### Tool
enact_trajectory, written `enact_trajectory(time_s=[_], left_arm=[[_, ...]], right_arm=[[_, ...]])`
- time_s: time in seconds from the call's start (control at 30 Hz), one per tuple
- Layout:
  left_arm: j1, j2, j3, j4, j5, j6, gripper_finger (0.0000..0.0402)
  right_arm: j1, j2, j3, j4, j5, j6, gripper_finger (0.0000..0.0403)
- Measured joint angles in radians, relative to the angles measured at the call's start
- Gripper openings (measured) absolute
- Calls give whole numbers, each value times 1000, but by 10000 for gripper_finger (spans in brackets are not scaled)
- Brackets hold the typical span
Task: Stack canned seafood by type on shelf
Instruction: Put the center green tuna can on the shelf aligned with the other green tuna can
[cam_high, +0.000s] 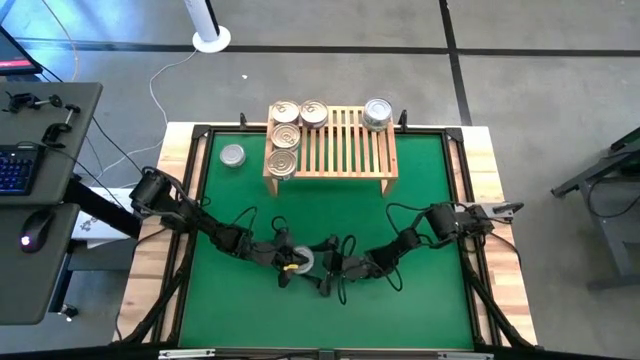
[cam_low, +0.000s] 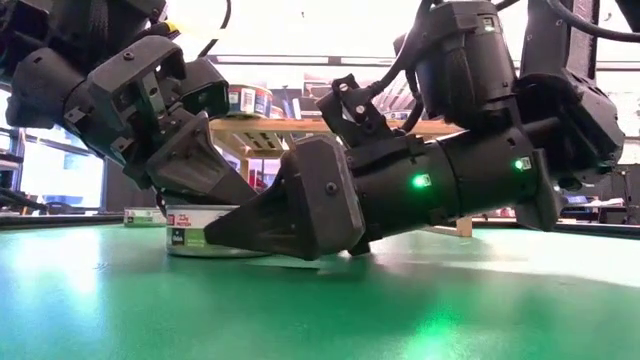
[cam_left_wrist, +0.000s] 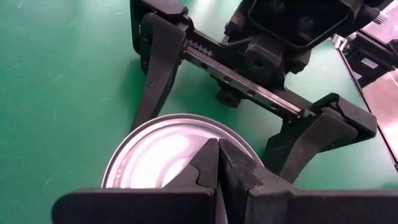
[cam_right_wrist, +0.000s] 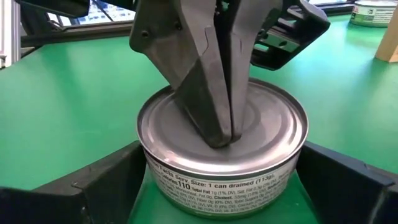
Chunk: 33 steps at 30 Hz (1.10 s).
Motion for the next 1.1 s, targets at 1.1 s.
enact_trajectory(time_s=[1.1], left_arm=[[3, 39, 1, 69, 3, 11, 0]], right_arm=[[-6, -113, -2, -223, -34, -93, 390]])
